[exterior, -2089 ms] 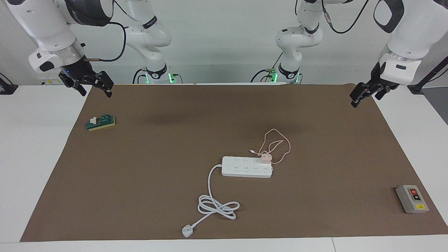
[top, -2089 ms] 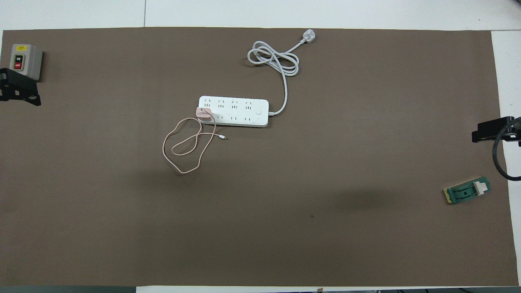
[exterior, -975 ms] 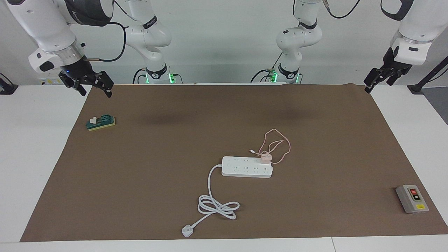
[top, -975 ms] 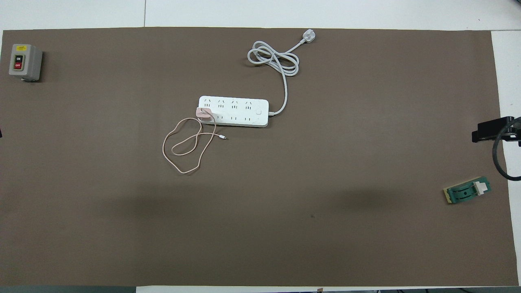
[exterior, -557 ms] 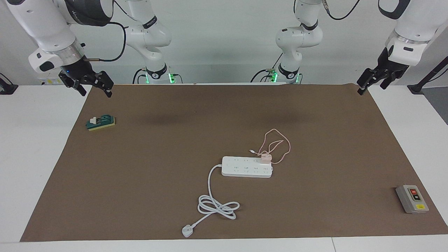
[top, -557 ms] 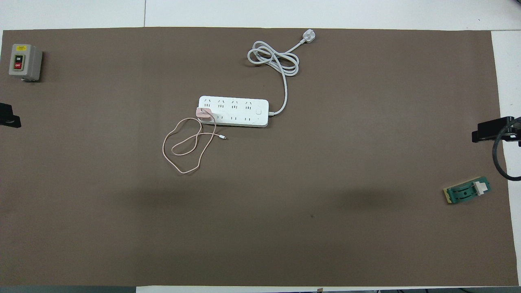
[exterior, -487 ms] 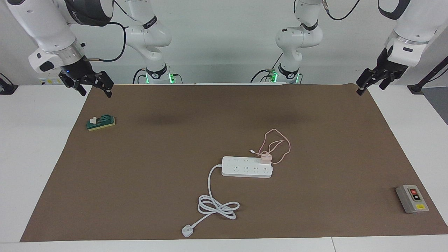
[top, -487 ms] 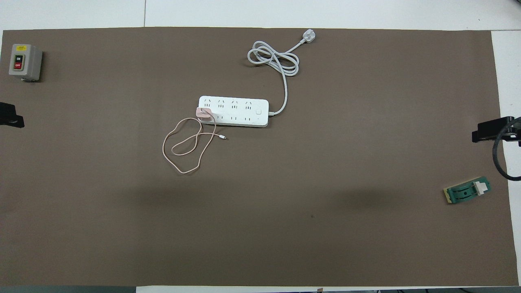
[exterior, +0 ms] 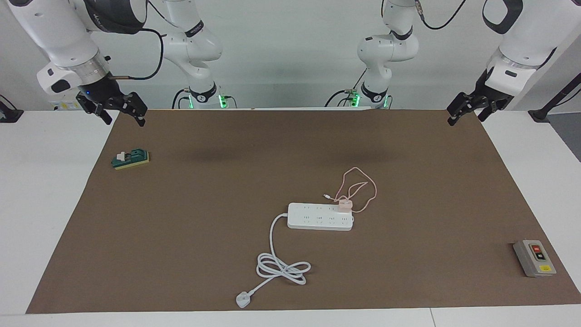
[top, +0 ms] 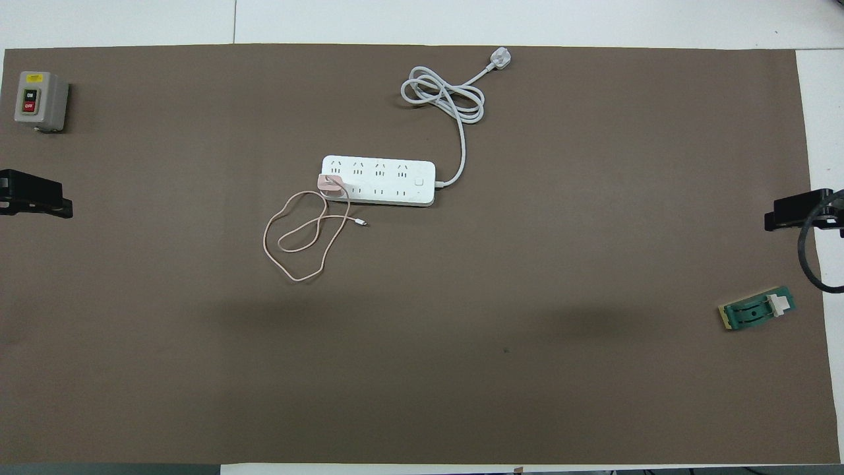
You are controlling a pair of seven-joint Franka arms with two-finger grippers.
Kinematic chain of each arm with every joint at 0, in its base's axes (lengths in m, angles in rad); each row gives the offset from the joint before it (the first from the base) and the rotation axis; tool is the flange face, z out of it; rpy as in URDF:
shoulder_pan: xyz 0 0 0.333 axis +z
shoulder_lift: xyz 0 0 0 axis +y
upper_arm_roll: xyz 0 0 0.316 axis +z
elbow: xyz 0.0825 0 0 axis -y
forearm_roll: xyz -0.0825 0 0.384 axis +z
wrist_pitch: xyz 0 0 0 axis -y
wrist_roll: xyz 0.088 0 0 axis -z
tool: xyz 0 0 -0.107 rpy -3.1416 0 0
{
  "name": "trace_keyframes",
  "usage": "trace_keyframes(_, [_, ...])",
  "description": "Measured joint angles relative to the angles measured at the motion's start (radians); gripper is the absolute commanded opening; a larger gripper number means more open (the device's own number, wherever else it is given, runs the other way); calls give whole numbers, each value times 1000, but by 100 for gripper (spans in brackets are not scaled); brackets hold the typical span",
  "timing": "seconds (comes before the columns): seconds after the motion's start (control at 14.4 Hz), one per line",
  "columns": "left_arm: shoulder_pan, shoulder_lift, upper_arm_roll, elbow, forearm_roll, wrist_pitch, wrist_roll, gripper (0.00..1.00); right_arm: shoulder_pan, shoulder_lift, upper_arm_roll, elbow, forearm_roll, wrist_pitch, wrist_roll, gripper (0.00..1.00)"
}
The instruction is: Plug charger into power strip
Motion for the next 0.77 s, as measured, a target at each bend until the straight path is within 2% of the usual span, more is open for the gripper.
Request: trace_keyframes(0.77, [-6,1,-11,-1,-17,-1,125,100,6,0,29,0,0,0,-2,100])
